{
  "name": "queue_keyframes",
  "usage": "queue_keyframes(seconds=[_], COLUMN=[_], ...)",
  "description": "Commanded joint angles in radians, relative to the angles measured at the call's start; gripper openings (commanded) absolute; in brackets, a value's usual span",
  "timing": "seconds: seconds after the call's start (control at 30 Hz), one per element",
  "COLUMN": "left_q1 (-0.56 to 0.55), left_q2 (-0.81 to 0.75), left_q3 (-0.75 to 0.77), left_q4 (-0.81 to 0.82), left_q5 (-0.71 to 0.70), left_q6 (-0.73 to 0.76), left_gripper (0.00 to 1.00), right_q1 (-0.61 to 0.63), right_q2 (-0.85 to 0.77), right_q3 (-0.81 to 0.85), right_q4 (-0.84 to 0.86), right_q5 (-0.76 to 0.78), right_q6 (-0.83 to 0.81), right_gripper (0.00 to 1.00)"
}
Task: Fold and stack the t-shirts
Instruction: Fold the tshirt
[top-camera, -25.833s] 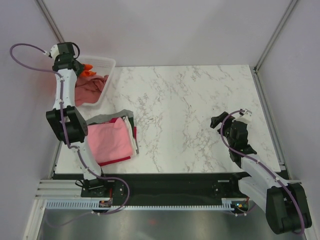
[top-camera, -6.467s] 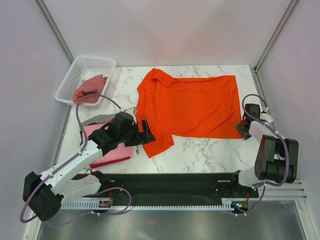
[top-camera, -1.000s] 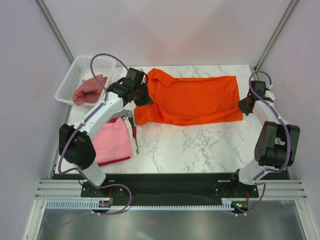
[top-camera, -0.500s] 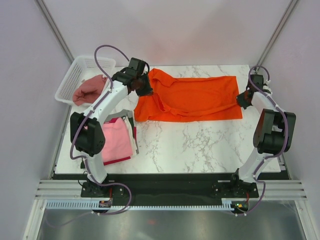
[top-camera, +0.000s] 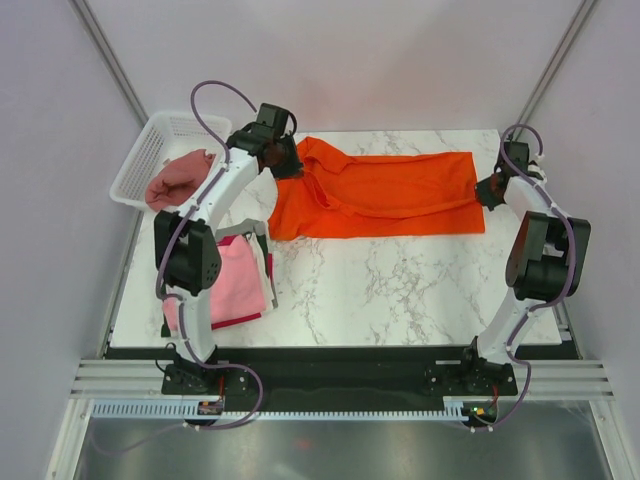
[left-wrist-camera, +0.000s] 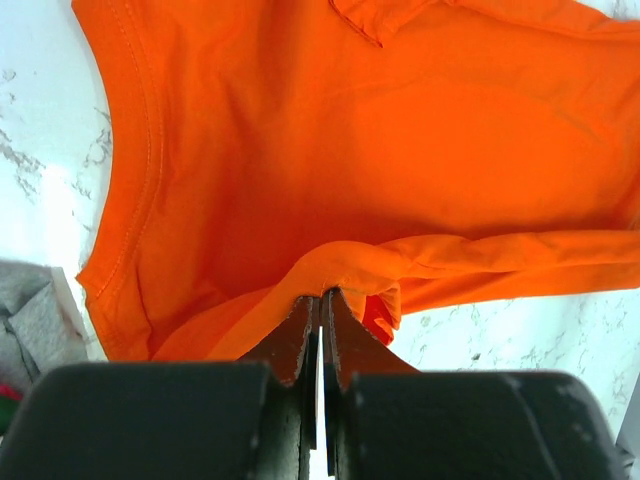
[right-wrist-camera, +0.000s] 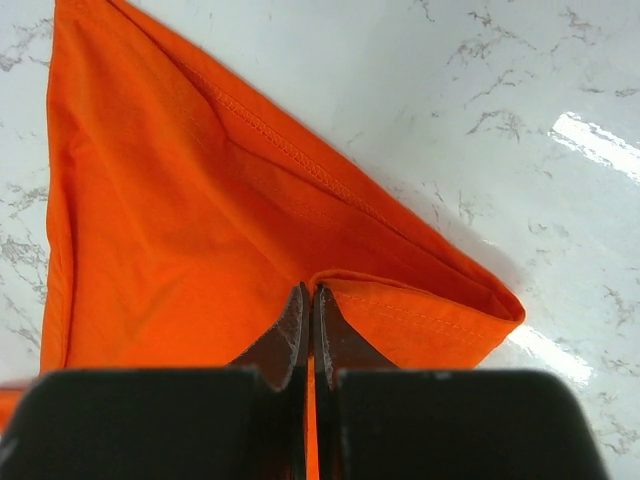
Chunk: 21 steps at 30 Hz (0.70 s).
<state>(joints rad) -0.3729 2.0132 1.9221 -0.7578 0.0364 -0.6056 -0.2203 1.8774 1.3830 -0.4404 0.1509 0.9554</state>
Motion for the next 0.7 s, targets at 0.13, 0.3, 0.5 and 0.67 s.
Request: queue_keyframes(seconds=[0.13,0.3,0.5,0.67], left_q1=[0.023,0.046,0.086,0.088], left_q2=[0.079,0.148,0.212,0.269], left_q3=[0.113,0.179,0.225,0.273], left_q4=[0.005,0.003,0.006,0.011], left_q5=[0.016,0.014,0.022,0.08], left_q6=[0.049,0.069,0.06,0.076], left_gripper=[0.02,0.02,0.02,0.02], right_q1=[-0.005,-0.005,-0.007,-0.008], right_q2=[0.06,0.103,0.137,0.166], right_q3=[0.062,0.08,0.114,0.131], right_q4=[0.0,0.006,0.008,0.012], right_q5=[-0.005,-0.014,0.007,-0.004], right_q6=[0.016,0.029,0.04,0.042], right_gripper=[0.01,0.0,0.01,0.03])
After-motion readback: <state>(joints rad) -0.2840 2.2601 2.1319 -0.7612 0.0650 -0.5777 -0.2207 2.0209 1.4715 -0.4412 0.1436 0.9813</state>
